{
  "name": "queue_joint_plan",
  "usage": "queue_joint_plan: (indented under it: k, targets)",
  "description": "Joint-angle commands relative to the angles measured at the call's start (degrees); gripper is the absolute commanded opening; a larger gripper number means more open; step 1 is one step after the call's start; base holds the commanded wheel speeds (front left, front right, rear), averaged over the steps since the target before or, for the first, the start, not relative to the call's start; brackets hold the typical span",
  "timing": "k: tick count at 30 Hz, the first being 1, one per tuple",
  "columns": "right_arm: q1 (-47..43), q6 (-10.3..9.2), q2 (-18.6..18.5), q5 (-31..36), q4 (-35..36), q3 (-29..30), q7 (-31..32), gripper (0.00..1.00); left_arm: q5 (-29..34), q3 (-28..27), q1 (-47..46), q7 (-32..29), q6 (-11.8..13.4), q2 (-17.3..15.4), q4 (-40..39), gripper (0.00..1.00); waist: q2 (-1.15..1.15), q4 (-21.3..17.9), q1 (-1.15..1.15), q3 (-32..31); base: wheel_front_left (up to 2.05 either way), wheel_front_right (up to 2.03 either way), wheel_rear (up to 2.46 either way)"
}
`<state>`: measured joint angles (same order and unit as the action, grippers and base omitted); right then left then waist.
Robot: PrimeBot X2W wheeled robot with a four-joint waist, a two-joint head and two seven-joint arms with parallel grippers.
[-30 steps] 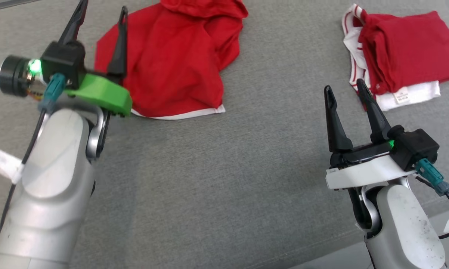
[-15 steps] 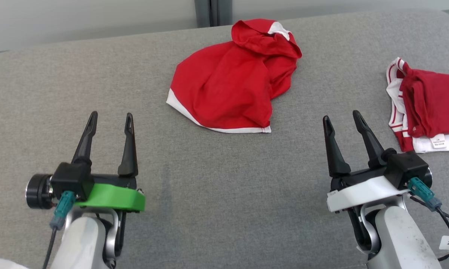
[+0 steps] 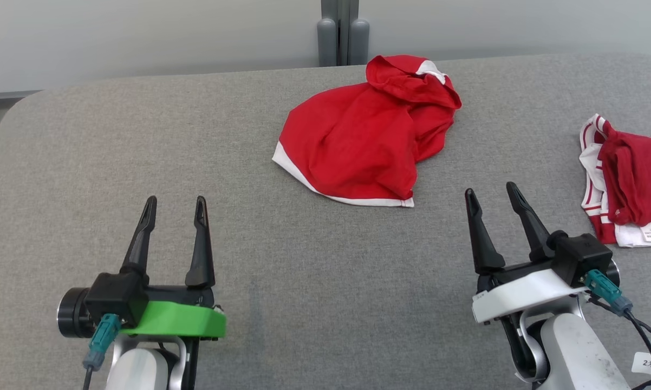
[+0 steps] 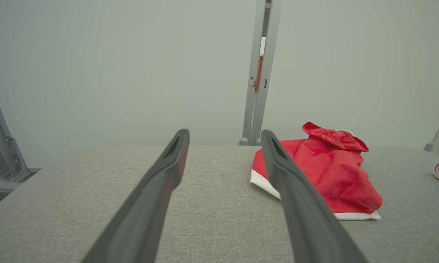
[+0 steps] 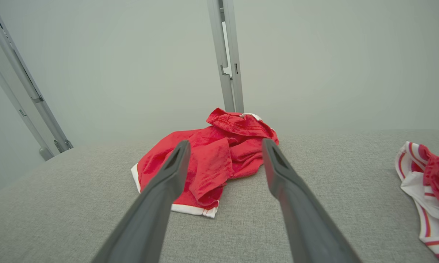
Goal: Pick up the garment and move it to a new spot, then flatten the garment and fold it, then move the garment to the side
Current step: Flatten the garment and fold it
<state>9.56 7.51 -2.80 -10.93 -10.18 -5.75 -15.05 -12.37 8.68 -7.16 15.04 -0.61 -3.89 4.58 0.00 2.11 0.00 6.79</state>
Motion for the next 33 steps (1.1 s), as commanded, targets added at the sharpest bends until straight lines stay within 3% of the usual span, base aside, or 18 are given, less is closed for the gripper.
queue_joint_plan:
  k: [1, 8, 13, 20, 28, 29, 30, 33]
  targets:
    - [-0.69, -0.04, -0.19, 0.01, -0.22, 0.14, -0.17, 1.0, 0.83, -0.5, 0.41, 0.17, -0.48, 0.32, 0.15, 1.0, 0.0, 0.3, 0.0, 0.25, 0.0, 0.0, 0.0]
    - [2.3, -0.04, -0.16, 1.3, -4.0, -0.14, -0.16, 1.0, 1.81, -0.62, -1.78, 0.17, -1.82, 0.78, 0.28, 1.0, 0.0, 2.2, 0.0, 3.21, 0.0, 0.0, 0.0]
    - [7.2, -0.04, -0.17, 1.41, -11.52, -0.62, 2.11, 1.0, 1.73, 0.51, -3.41, 0.17, -2.4, 0.92, 0.79, 1.0, 0.0, 4.51, 0.0, 6.37, 0.0, 0.0, 0.0]
    - [15.0, -0.04, -0.21, -0.77, -23.56, 0.76, 5.6, 1.0, -0.22, 3.18, -5.46, 0.17, -1.44, 0.95, 1.32, 1.0, 0.0, 8.34, 0.0, 9.26, 0.0, 0.0, 0.0]
    - [20.57, -0.04, -0.34, -1.35, -34.62, 0.9, 5.51, 1.0, -1.19, 3.97, -6.23, 0.17, -0.48, 0.96, 1.52, 1.0, 0.0, 10.89, 0.0, 10.29, 0.0, 0.0, 0.0]
    - [20.85, -0.04, -0.34, -1.42, -35.6, 0.74, 5.35, 0.87, -1.21, 3.98, -6.09, 0.17, -0.47, 0.96, 1.59, 1.0, 0.0, 10.9, 0.0, 10.21, 0.0, 0.0, 0.0]
    - [21.19, -0.04, -0.32, -1.63, -36.7, 0.52, 4.95, 0.0, -1.17, 3.9, -5.81, 0.17, -0.39, 0.96, 1.71, 1.0, 0.0, 10.8, 0.0, 10.03, 0.0, 0.0, 0.0]
    - [21.98, -0.03, -0.2, -1.78, -38.22, -0.36, 2.98, 0.0, -0.84, 3.49, -5.01, 0.17, -0.33, 0.96, 2.15, 1.0, 0.0, 9.81, 0.0, 9.28, 0.0, 0.0, 0.0]
